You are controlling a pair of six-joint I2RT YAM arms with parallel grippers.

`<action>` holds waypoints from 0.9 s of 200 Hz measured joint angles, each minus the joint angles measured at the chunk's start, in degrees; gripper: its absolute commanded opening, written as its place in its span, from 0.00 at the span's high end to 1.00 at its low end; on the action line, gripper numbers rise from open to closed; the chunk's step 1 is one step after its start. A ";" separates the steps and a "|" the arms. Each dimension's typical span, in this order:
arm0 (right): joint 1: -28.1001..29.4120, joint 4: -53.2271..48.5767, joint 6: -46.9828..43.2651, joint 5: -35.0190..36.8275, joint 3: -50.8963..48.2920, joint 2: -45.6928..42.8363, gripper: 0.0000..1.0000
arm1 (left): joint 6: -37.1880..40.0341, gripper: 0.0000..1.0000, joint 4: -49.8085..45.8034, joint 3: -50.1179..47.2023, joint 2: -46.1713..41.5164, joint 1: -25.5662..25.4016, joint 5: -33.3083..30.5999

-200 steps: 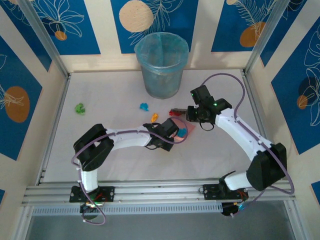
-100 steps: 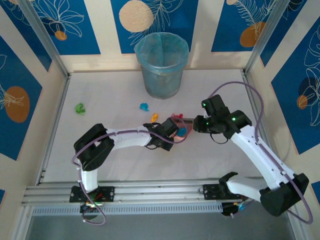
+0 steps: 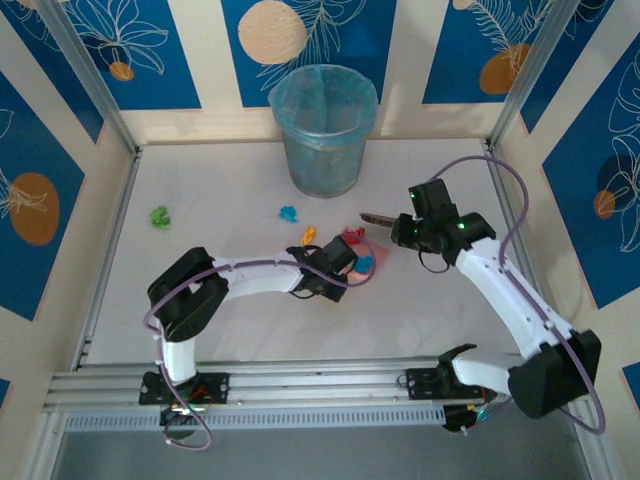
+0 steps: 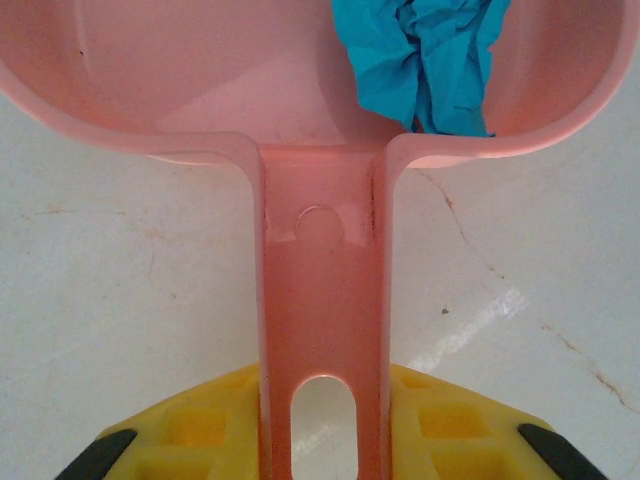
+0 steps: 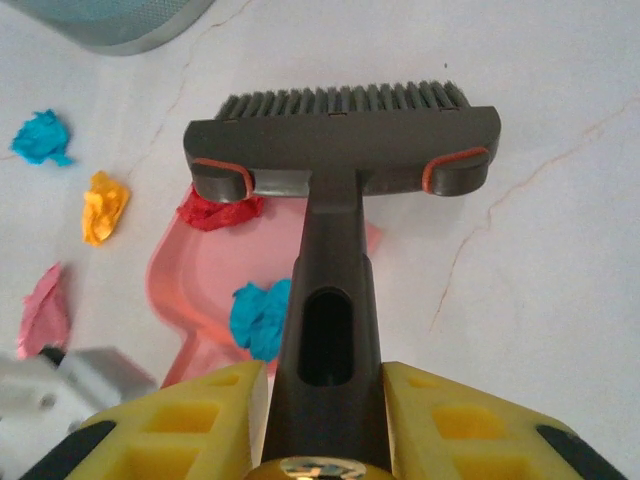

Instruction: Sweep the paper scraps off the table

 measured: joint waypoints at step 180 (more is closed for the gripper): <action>7.78 -14.29 -3.67 1.40 1.53 -5.20 1.00 | 0.02 1.00 0.00 0.00 0.02 0.00 -0.02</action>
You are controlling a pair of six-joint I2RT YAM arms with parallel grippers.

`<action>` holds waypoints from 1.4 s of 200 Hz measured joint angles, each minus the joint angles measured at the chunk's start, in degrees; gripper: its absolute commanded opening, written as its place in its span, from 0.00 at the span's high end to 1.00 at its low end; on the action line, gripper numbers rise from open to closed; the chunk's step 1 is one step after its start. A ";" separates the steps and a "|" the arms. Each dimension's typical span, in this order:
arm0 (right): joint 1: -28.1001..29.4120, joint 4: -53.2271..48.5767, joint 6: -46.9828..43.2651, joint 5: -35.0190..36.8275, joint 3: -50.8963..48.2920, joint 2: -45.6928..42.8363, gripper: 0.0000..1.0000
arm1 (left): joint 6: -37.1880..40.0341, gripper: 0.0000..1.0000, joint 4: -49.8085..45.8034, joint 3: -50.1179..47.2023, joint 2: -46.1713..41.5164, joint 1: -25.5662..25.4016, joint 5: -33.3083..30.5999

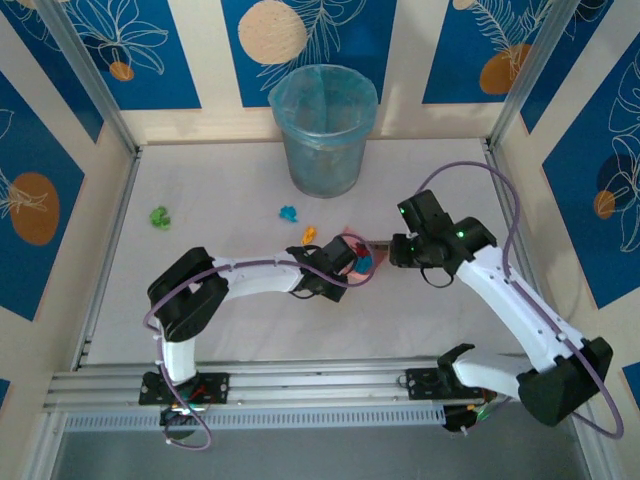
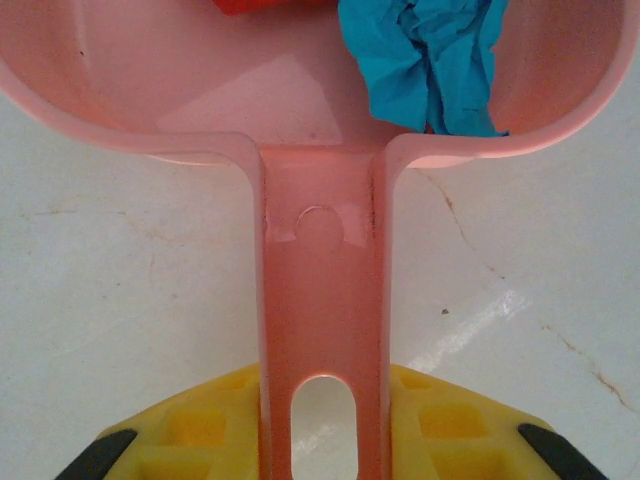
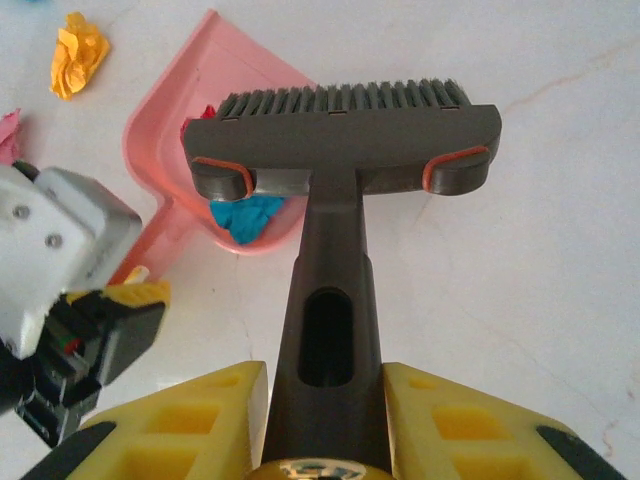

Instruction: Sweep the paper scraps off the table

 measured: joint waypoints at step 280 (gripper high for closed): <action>-9.70 48.46 17.31 8.41 -47.50 -30.86 1.00 | 5.77 1.00 12.76 -12.50 -10.82 0.33 -7.52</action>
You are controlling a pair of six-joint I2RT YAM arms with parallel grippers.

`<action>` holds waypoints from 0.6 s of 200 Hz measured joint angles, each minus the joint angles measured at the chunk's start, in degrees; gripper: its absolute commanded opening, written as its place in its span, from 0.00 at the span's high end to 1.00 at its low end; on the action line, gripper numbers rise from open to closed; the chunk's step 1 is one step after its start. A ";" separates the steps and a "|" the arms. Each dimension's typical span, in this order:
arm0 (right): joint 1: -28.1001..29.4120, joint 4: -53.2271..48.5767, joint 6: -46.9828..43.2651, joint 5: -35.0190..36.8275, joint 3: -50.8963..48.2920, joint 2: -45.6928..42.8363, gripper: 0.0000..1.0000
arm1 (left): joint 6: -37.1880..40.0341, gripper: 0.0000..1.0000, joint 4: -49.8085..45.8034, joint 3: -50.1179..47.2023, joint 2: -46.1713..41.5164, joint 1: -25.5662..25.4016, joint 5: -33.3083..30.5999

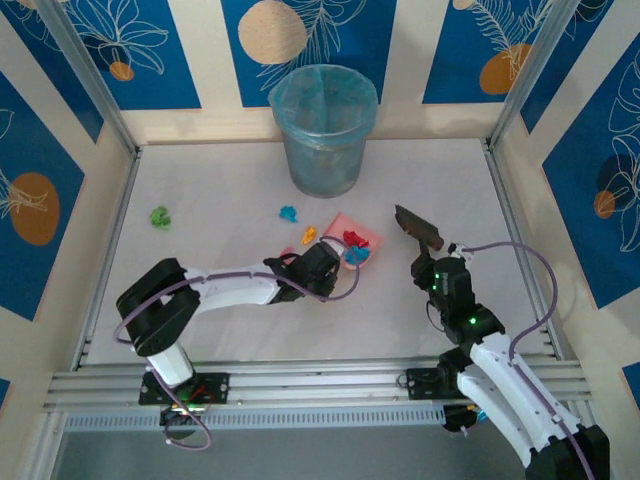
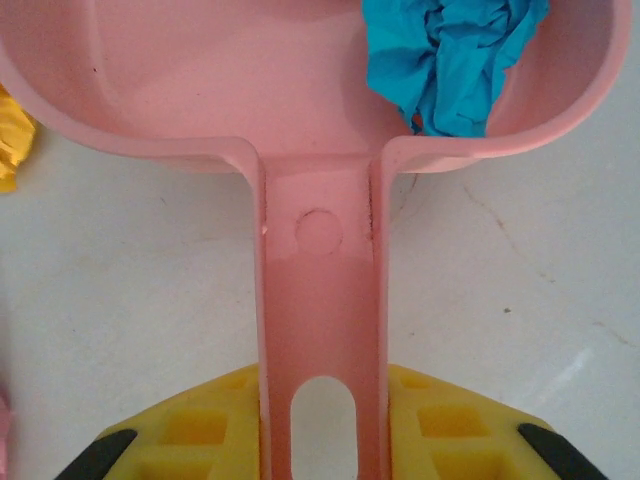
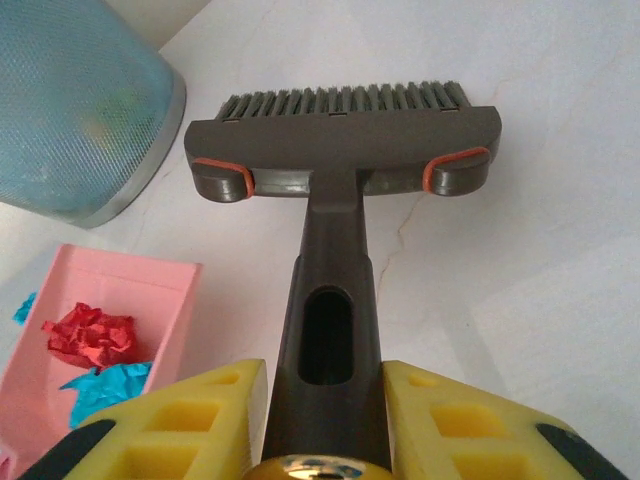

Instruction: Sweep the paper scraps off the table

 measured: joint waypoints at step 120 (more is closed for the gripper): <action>0.52 3.34 1.46 2.58 0.00 1.62 1.00 | -4.31 1.00 -24.50 20.11 -11.06 0.04 -4.17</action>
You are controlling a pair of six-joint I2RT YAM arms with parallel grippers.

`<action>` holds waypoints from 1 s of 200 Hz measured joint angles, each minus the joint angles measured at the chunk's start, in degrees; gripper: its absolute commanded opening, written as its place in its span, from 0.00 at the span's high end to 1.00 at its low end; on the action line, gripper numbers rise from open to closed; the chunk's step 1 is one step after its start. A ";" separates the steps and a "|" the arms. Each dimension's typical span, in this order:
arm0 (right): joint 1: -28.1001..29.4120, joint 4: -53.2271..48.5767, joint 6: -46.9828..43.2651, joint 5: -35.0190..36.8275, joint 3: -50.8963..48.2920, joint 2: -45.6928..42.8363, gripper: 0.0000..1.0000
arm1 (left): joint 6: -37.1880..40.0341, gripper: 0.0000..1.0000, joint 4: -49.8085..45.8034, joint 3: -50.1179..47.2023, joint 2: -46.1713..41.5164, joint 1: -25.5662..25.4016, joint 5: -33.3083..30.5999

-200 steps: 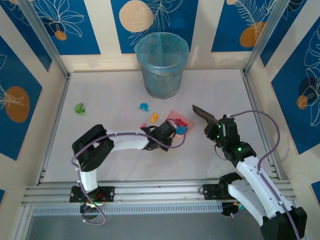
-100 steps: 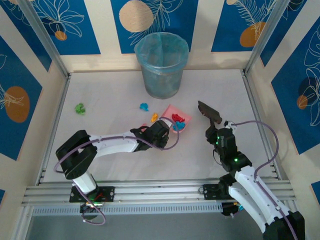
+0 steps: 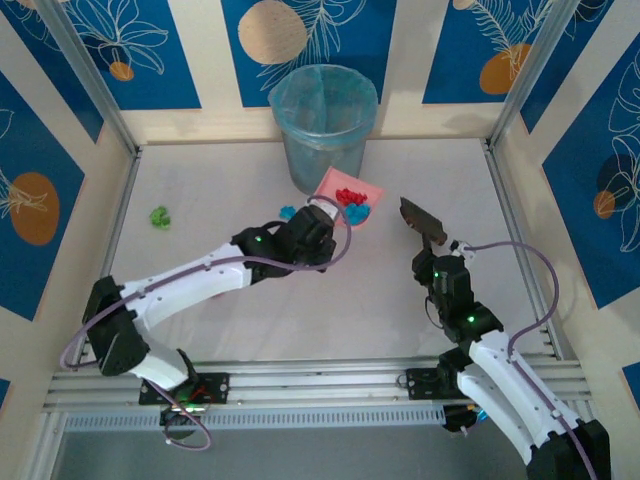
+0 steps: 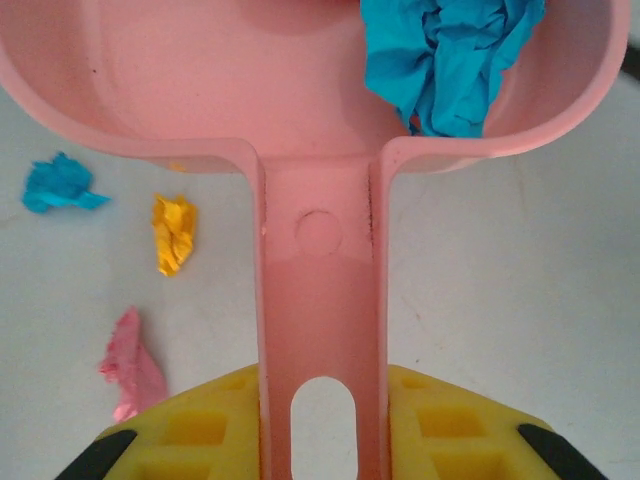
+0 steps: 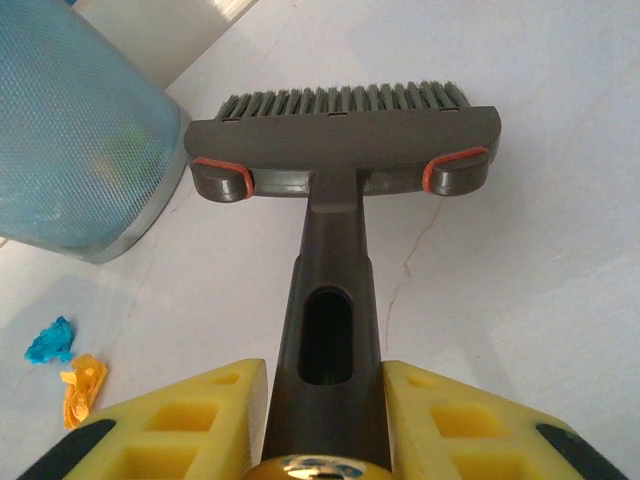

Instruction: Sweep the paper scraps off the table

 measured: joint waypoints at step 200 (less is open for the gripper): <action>2.47 7.98 -10.01 -6.49 0.98 12.41 1.00 | -0.96 1.00 -31.58 74.18 35.23 19.65 17.03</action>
